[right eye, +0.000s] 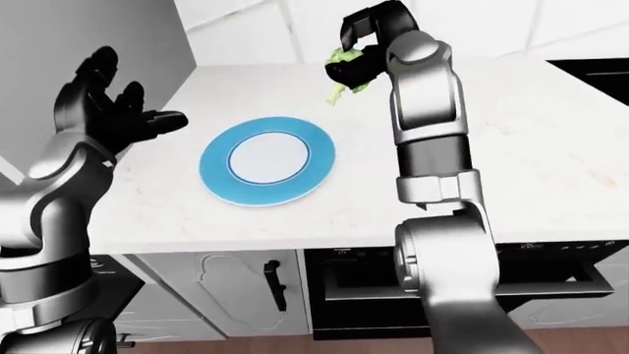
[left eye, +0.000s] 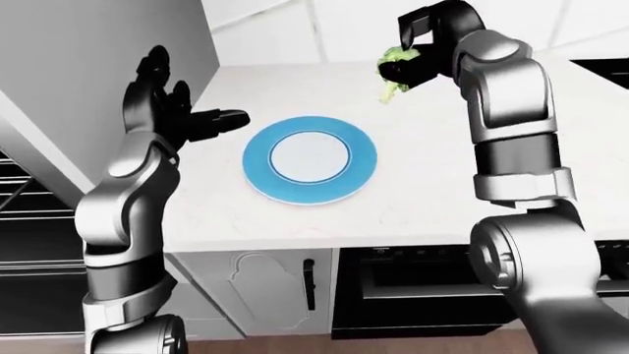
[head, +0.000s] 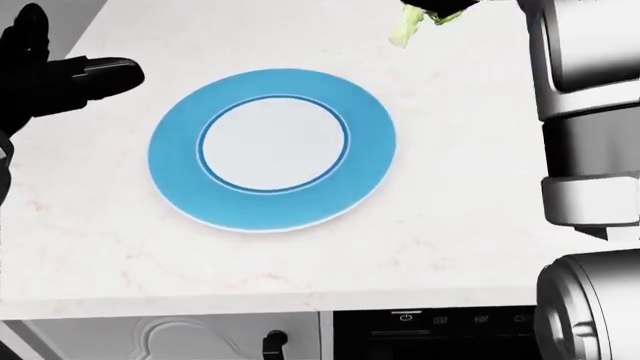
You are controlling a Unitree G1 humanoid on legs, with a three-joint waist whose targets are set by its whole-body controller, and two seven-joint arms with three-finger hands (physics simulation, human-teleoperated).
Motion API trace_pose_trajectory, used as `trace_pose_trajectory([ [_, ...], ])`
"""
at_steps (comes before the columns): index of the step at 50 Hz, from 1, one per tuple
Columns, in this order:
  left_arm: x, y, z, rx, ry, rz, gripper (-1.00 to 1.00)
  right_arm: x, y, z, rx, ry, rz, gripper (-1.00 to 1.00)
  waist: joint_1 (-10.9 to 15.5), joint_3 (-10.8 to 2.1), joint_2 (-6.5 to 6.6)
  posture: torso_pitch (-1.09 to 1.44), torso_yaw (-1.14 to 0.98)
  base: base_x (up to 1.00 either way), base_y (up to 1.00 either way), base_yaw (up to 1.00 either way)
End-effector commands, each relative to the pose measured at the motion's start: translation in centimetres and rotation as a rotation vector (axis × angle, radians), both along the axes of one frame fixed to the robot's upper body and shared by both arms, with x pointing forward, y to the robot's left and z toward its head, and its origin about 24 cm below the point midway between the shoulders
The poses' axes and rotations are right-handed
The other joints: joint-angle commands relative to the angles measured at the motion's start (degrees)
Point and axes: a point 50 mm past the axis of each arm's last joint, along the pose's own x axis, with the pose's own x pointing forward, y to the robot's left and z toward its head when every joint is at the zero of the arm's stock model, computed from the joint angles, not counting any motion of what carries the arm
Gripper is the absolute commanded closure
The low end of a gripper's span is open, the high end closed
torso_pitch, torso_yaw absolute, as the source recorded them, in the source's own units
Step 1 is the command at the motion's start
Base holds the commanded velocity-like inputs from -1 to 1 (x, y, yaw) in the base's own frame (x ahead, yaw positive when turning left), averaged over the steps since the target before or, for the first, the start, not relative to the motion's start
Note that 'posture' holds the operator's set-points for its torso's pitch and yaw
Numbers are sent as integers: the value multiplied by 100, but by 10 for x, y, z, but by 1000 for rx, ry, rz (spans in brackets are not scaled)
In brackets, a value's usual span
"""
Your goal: Place the broccoli on the top rack of the oven.
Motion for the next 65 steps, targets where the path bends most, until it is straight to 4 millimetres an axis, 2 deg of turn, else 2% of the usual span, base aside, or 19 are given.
trace_pose_trajectory([
  [1, -4, 1, 21, 8, -101, 3, -100, -8, -2, 28, 2, -109, -7, 100, 0, -185, 8, 0, 0, 0, 0, 0],
  [22, -3, 0, 18, 11, -93, 3, -100, -9, -6, 23, 17, -112, -20, 100, 0, -185, 0, 0, 0, 0, 0, 0],
  [23, -3, 0, 19, 11, -93, 3, -100, -9, -6, 24, 17, -112, -22, 100, 3, -312, 13, 0, 0, 0, -5, 0],
  [24, -3, 0, 19, 11, -92, 4, -100, -9, -6, 24, 18, -113, -21, 100, -1, -253, 34, 0, 0, -16, -10, 0],
  [25, -4, 0, 19, 10, -93, 3, -100, -10, -7, 24, 18, -112, -22, 100, -5, -332, 44, 0, 0, -16, -9, 0],
  [29, -3, 0, 18, 11, -92, 3, -100, -10, -9, 20, 18, -109, -26, 100, -17, -383, 82, 0, 0, -20, -10, 0],
  [32, -4, 0, 19, 11, -92, 4, -100, -9, -9, 17, 20, -106, -25, 100, -36, -385, -36, 0, 0, -22, -11, 0],
  [34, -3, 0, 18, 11, -92, 4, -100, -10, -9, 19, 20, -108, -26, 100, -32, -361, -194, 0, 0, -27, -18, 0],
  [35, -3, 0, 18, 11, -92, 4, -100, -10, -9, 20, 21, -108, -26, 100, -44, -392, -332, 0, 0, -28, -19, 0],
  [36, -3, 0, 19, 11, -92, 4, -100, -10, -10, 19, 20, -108, -27, 100, -30, -415, -272, 0, 0, -28, -19, 0],
  [38, -3, 0, 19, 11, -93, 4, -100, -10, -10, 18, 21, -107, -26, 100, -47, -384, -310, 0, 0, -28, -17, 0],
  [41, -3, 0, 19, 11, -93, 4, -100, -11, -10, 17, 23, -106, -28, 100, -22, -410, -232, 0, 0, -28, -18, 0],
  [48, -3, 0, 19, 11, -93, 5, -100, -11, -10, 16, 22, -103, -30, 100, 77, -292, -42, 0, 0, -28, -18, 0],
  [51, -3, 0, 20, 11, -93, 4, -100, -11, -10, 16, 22, -105, -32, 100, 89, -267, 129, 0, 0, -28, -19, 0],
  [53, -3, 1, 19, 11, -93, 4, -100, -11, -12, 16, 22, -105, -35, 100, 91, -316, 414, 0, 0, -28, -17, 0],
  [56, -3, 1, 19, 11, -93, 5, -100, -11, -11, 14, 21, -98, -31, 100, 36, -372, 376, 0, 0, -28, -6, -5],
  [60, -3, 1, 20, 12, -93, 6, -100, -10, -11, 12, 30, -95, -19, 100, 40, -433, 191, 0, 0, -23, 0, 10],
  [62, -3, 1, 19, 12, -93, 5, -100, -11, -10, 12, 34, -94, -14, 100, 81, -280, 59, 0, 0, -2, 0, 85],
  [65, -2, 1, 19, 12, -92, 5, -100, -10, -10, 12, 36, -94, -11, 94, 68, -150, -259, 0, 0, 0, 0, 100],
])
